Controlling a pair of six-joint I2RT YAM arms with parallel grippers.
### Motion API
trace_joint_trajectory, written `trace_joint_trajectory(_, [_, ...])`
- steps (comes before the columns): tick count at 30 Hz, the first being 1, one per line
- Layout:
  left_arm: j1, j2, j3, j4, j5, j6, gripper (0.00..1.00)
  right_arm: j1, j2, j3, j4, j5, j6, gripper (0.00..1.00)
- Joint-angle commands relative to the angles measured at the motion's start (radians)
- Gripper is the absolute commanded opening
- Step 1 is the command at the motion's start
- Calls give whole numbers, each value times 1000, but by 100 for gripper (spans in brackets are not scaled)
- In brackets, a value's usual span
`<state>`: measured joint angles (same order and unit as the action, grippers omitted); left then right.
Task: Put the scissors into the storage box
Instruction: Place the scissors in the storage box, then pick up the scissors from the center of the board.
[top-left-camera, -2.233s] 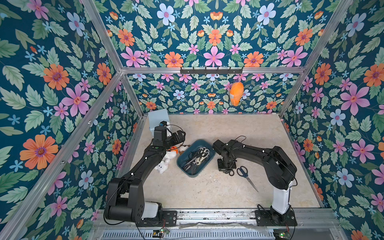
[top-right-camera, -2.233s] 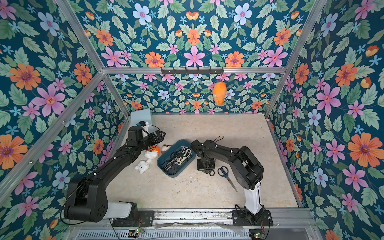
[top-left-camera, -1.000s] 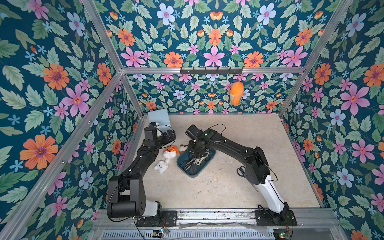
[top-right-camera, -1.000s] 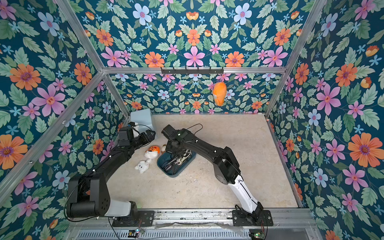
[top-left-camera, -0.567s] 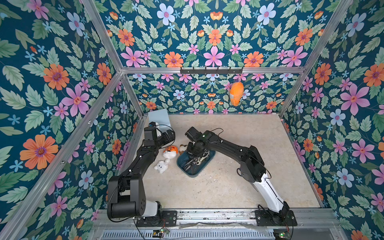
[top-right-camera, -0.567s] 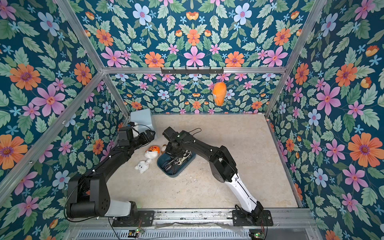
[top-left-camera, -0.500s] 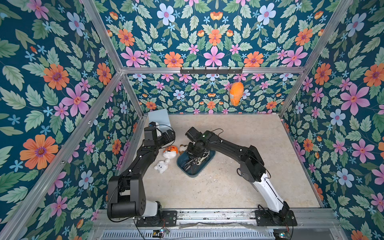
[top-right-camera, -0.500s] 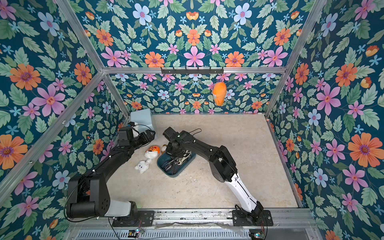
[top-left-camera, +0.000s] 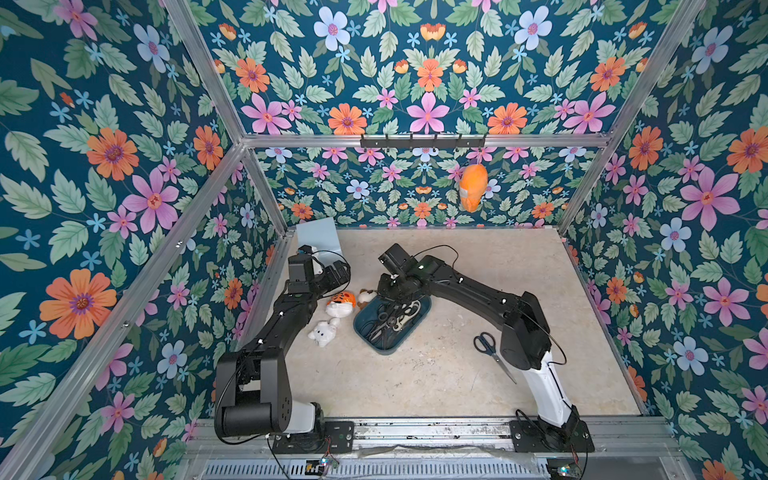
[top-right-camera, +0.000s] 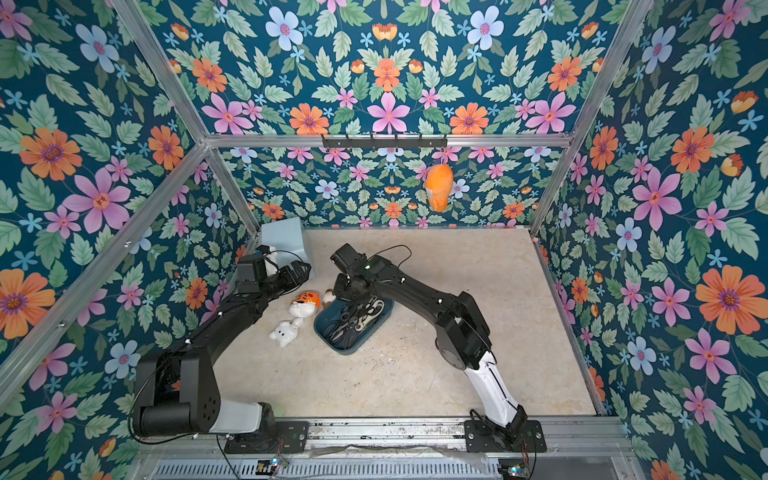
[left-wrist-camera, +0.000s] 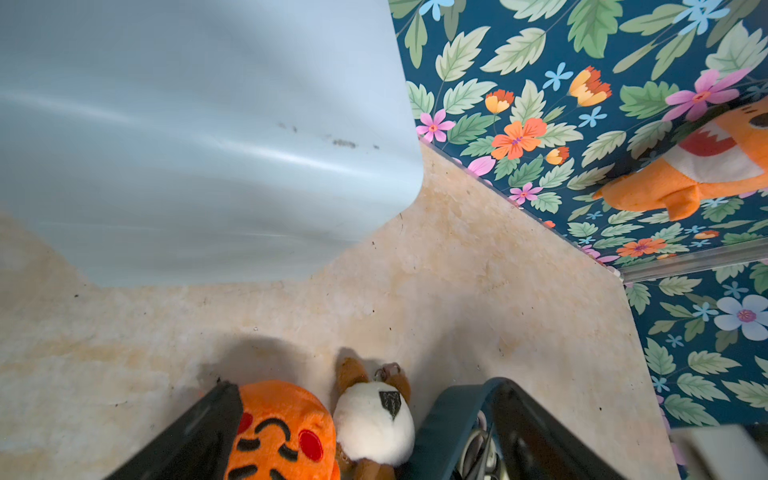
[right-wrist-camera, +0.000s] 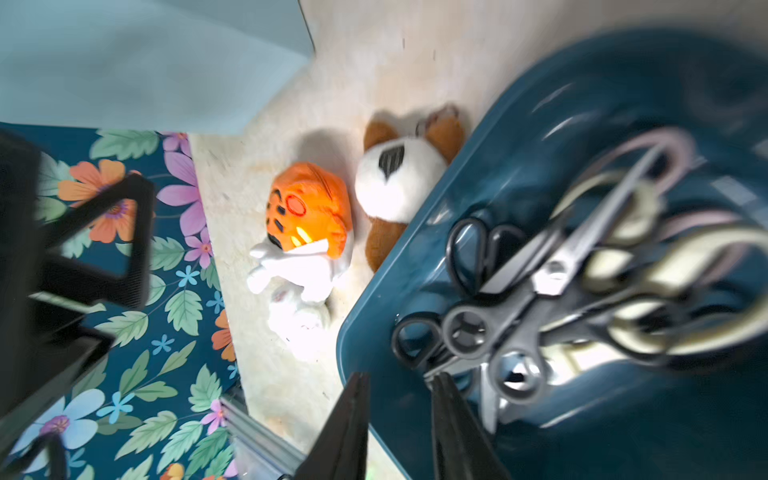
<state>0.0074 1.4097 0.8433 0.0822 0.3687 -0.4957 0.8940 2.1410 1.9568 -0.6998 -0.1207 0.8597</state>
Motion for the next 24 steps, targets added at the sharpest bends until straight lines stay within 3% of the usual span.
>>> trace_joint_trajectory(1, [-1, 3, -4, 31, 38, -1, 99, -35, -97, -107, 9, 65, -128, 29])
trace_joint_trajectory(8, [-34, -1, 15, 16, 96, -23, 99, -166, -381, -496, -22, 115, -192, 29])
trace_joint_trajectory(15, [-127, -15, 31, -53, 106, -33, 99, -296, -618, -800, -73, 154, -198, 31])
trace_joint_trajectory(21, [-228, 14, 62, -61, 77, -63, 99, -419, -667, -939, -81, 149, -218, 36])
trace_joint_trajectory(24, [-252, 40, 84, -46, 71, -89, 99, -433, -643, -954, -53, 149, -242, 36])
